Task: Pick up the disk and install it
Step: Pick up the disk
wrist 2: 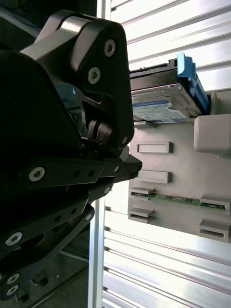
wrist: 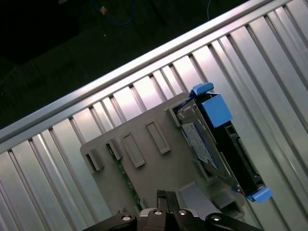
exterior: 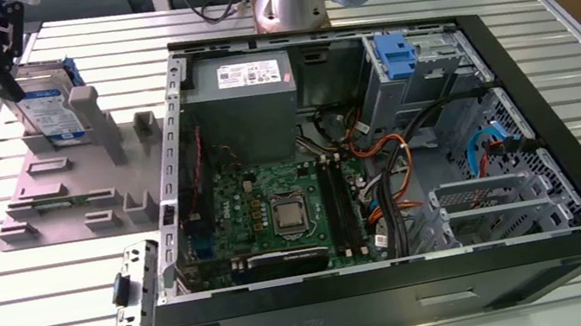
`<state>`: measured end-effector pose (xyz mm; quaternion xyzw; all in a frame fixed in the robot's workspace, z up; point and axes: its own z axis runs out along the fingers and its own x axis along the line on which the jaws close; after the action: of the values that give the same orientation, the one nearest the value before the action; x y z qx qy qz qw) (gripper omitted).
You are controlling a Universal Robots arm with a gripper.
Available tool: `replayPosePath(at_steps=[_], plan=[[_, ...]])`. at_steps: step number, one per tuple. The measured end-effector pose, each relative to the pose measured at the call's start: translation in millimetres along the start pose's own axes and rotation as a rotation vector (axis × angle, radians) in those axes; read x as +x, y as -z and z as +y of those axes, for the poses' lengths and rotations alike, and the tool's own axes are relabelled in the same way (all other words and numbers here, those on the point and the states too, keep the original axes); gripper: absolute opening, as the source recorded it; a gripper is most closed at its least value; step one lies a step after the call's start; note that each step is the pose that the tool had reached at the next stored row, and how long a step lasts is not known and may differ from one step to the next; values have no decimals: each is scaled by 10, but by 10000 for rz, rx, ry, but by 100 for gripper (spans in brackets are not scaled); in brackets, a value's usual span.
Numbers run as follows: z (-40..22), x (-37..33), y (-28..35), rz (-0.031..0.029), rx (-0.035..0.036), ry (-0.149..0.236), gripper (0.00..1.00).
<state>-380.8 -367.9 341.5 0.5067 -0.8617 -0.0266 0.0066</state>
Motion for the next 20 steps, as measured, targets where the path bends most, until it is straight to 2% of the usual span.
replayPosePath(at_steps=[20], plan=[[0,0,0,12,-2,193,10]])
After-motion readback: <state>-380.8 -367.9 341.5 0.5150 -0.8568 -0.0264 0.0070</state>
